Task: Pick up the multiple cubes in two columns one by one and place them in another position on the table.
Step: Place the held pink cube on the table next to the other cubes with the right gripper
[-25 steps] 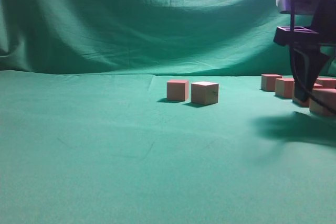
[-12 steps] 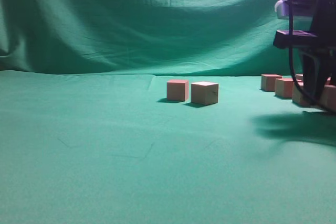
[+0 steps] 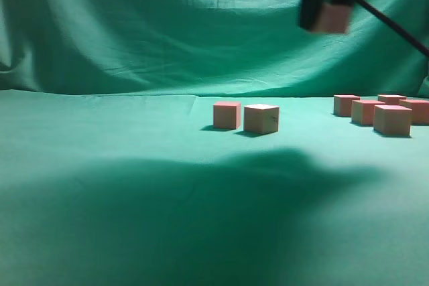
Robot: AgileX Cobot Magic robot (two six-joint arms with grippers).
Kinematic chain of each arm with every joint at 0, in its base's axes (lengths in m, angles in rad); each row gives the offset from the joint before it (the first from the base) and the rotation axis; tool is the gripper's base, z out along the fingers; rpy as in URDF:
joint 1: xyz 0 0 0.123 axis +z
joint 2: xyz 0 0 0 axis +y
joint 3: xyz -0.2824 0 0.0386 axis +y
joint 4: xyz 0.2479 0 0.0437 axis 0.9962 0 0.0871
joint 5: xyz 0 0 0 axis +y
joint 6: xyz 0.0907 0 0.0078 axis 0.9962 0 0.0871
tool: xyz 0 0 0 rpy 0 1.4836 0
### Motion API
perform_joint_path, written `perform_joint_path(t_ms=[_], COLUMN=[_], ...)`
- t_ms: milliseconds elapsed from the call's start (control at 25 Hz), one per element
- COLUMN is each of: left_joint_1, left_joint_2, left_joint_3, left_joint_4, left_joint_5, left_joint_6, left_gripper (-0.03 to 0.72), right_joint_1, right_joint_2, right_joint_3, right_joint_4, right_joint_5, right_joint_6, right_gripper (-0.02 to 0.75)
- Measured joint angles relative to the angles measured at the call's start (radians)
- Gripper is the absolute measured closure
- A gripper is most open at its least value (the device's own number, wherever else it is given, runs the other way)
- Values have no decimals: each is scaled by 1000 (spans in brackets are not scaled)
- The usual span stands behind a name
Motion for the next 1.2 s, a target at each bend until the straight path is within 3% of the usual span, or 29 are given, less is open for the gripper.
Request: perform_joint_path(t_ms=[240, 440, 960, 1200], left_joint_1=[0, 0, 0, 0], left_joint_2=[0, 0, 0, 0], left_joint_3=[0, 0, 0, 0], left_joint_4=[0, 0, 0, 0], left_joint_5=[0, 0, 0, 0], left_joint_6=[0, 0, 0, 0], left_gripper=[688, 688, 688, 688], right_joint_1=[176, 244, 273, 273], right_joint_2=[71, 206, 442, 462], right_joint_3=[-197, -302, -425, -426], right_joint_4=[6, 8, -17, -109], right_joint_5=[11, 13, -44, -64], right_joint_6=[30, 74, 219, 317], right_gripper=[474, 474, 474, 474])
